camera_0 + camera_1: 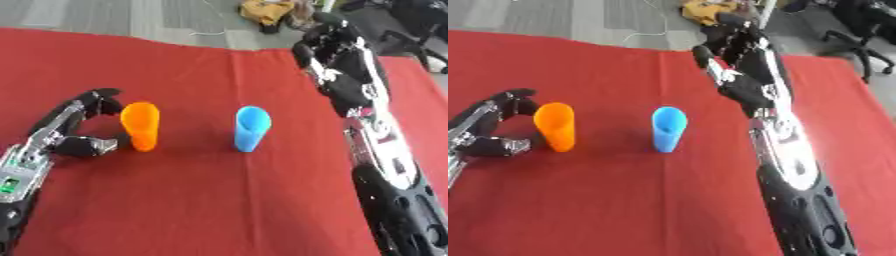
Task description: Pour the contents of one cup into another cup.
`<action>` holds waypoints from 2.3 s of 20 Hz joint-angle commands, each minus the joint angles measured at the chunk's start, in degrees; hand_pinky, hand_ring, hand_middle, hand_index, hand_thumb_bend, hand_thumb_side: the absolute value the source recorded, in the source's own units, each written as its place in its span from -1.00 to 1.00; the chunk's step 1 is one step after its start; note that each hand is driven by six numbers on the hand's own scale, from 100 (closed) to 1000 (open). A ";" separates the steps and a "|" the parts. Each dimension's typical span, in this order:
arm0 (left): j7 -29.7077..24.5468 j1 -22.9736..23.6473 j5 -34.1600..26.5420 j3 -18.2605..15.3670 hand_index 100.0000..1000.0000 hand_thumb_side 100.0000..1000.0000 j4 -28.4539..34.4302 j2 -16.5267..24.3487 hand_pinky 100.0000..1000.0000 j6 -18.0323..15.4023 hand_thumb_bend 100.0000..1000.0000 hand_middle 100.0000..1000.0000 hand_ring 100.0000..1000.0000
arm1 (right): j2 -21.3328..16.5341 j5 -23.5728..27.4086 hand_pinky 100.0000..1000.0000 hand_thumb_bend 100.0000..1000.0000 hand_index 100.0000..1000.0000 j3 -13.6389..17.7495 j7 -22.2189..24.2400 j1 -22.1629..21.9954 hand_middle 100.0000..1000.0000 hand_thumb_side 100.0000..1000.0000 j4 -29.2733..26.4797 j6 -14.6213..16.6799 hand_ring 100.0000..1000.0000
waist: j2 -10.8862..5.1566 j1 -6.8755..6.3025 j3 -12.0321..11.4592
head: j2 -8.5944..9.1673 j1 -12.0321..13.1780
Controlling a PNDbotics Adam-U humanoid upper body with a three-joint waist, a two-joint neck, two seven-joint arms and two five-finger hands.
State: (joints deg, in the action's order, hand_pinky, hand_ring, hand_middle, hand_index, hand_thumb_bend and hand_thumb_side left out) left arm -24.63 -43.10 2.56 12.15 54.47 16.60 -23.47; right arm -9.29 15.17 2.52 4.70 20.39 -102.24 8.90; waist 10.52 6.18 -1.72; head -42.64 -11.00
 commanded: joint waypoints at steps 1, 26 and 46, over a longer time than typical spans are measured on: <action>-0.94 -2.04 -0.10 0.31 0.77 -0.94 0.14 0.30 0.59 -0.36 -0.12 0.20 0.44 | -0.49 0.60 0.21 -0.26 0.44 -0.24 0.48 1.25 -0.02 -1.00 -1.96 0.09 0.07 | -0.48 -0.13 0.55 | 0.79 0.55; -17.24 -4.94 0.34 2.42 0.76 -0.72 -0.16 -0.85 0.57 -2.43 0.04 0.14 0.36 | -0.09 0.51 0.21 -0.26 0.44 -1.35 1.77 2.44 -0.03 -1.00 -3.66 -0.20 0.08 | 0.22 0.17 2.24 | 0.98 1.22; -22.71 -4.97 0.57 3.21 0.38 -1.00 -1.14 -1.98 0.28 -3.88 -0.70 -0.47 -0.22 | 0.15 0.13 0.21 -0.27 0.44 -1.32 1.93 2.26 -0.03 -1.00 -3.33 -0.16 0.08 | 0.02 0.31 2.31 | 0.87 1.25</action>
State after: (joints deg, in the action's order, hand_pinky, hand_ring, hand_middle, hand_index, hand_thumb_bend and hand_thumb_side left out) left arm -41.47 -47.34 2.82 15.26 53.12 14.57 -22.00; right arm -8.73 15.25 0.99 6.51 22.15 -104.63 8.56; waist 11.49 6.79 0.60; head -42.15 -9.70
